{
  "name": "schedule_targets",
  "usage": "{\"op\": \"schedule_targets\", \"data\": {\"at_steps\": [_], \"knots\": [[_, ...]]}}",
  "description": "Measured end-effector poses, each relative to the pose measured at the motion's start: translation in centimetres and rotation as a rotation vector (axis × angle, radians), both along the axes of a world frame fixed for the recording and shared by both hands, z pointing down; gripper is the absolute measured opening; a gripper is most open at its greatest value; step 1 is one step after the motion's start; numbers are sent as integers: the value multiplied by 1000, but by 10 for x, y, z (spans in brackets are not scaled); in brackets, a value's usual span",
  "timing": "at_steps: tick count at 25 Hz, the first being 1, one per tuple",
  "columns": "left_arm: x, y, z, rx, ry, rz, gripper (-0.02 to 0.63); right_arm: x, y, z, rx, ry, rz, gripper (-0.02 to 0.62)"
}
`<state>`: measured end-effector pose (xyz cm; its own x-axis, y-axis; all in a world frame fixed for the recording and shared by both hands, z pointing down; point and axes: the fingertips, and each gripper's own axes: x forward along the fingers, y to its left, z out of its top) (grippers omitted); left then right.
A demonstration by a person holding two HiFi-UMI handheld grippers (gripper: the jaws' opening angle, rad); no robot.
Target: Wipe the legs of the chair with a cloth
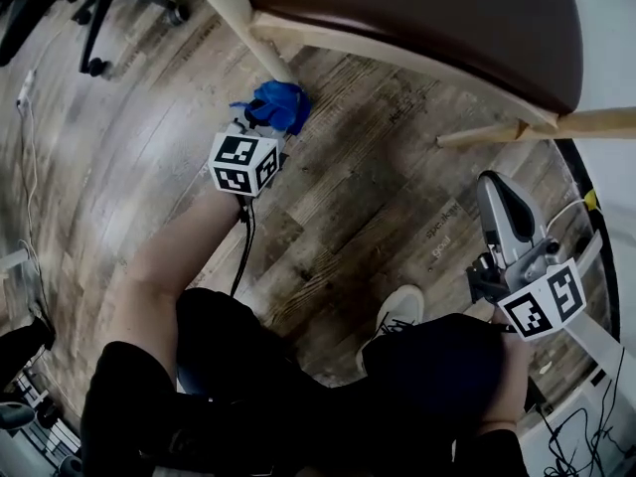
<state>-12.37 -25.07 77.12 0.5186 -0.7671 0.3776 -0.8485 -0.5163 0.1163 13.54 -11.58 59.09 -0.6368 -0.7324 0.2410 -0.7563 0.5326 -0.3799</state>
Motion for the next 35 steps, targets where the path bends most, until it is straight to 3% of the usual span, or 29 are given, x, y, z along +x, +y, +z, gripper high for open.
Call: {"op": "schedule_targets", "data": {"at_steps": [6,10,13,19,23,35], "knots": [[-4,-4,77,-182,-79,-11,152,15,2,6,-28,33,20,8],[-2,-4,120,-330,-176,-4,155,21,5,3,-24,58,43,8],[1,-5,130,-381,-176,-2,156,20,11,2,-27,77,33,8],[1,-7,132,-399,-150,6,149,25,16,-4,-19,85,57,8],[1,-2,113,-396,-92,-13,137,19,18,-9,-3,84,45,8],[-2,9,-11,-201,97,60,118,-26,14,-25,67,38,-19,8]]}}
